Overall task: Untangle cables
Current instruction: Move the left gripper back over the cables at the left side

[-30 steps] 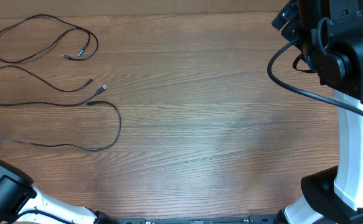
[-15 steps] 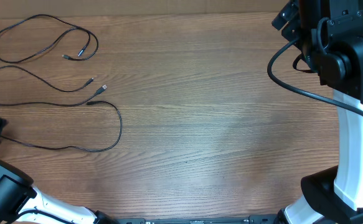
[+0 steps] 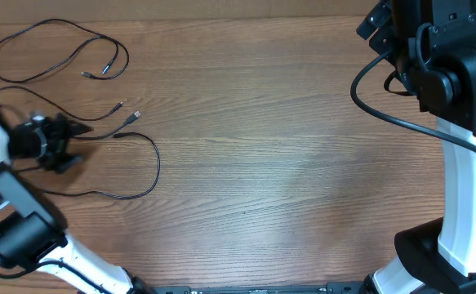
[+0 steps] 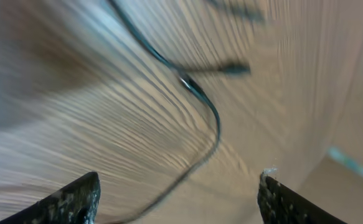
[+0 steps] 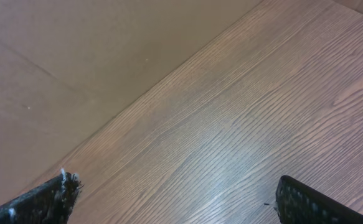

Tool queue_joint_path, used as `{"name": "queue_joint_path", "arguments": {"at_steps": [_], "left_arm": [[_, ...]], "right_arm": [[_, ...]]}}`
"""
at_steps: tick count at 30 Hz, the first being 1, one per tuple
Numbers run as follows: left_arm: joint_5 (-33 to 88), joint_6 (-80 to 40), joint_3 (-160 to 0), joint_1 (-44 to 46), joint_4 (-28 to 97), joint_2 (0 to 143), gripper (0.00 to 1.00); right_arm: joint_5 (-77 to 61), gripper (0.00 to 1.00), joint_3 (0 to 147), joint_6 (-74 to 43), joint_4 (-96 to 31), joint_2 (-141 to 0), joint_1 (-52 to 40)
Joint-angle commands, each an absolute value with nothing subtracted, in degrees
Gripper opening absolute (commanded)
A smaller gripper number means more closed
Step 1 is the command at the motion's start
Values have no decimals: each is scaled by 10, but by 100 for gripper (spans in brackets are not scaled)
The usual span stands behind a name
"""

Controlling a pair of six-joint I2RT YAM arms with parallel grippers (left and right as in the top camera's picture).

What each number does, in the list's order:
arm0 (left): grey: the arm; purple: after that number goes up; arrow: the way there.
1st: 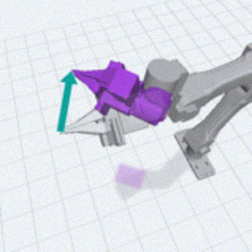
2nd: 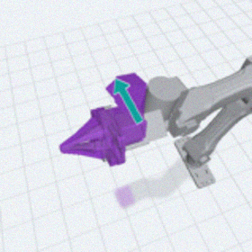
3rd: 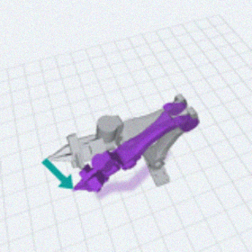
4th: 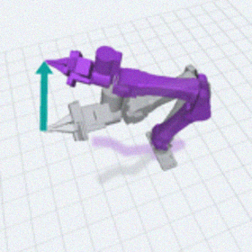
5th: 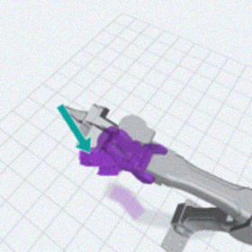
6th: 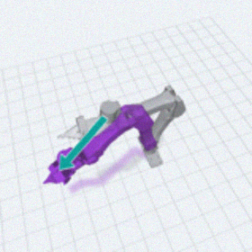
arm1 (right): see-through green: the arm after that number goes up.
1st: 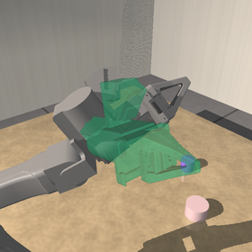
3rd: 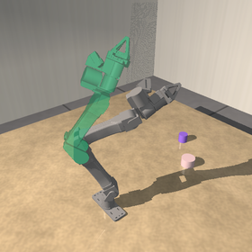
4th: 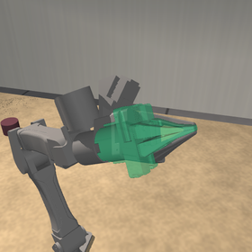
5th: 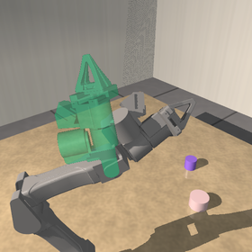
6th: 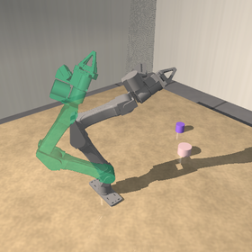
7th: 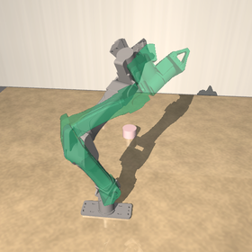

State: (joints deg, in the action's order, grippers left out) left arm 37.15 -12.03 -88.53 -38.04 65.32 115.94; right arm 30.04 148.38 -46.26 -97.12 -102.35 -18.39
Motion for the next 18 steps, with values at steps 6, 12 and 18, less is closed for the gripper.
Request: {"name": "queue_joint_path", "arguments": {"at_steps": [6,12,18], "left_arm": [[274,-153,-882,-310,733,1050,85],[229,-195,-832,-303,742,903,91],[128,-308,-692,-294,677,816,100]], "right_arm": [[308,100,1480,-457,-970,-1022,-183],[308,100,1480,-457,-970,-1022,-183],[308,100,1480,-457,-970,-1022,-183]]}}
